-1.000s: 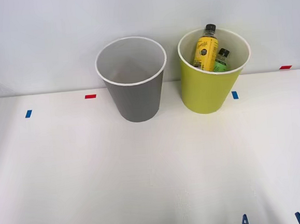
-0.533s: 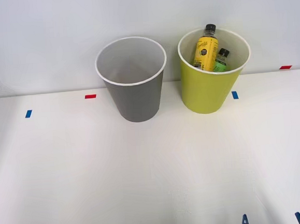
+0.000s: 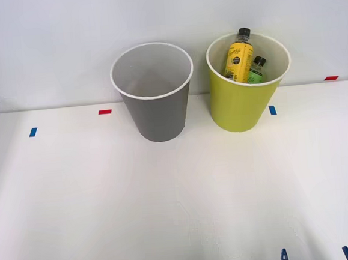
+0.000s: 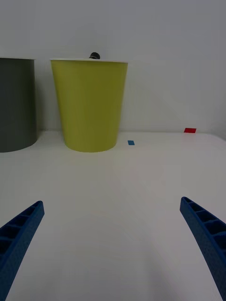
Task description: Put cans in the gray bin, plastic bottles in the light green bin
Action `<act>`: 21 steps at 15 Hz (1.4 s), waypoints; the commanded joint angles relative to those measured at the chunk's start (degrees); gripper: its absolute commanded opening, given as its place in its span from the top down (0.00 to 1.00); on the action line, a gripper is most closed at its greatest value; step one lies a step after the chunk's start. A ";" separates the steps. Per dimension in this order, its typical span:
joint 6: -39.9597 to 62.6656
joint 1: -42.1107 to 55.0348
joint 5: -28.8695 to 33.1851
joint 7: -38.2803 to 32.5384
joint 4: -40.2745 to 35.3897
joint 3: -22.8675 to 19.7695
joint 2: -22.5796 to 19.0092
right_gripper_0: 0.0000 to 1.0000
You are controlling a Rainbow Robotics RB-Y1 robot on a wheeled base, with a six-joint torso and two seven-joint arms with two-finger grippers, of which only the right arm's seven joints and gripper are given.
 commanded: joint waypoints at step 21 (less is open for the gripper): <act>0.00 0.00 0.00 0.00 0.00 0.00 0.00 0.00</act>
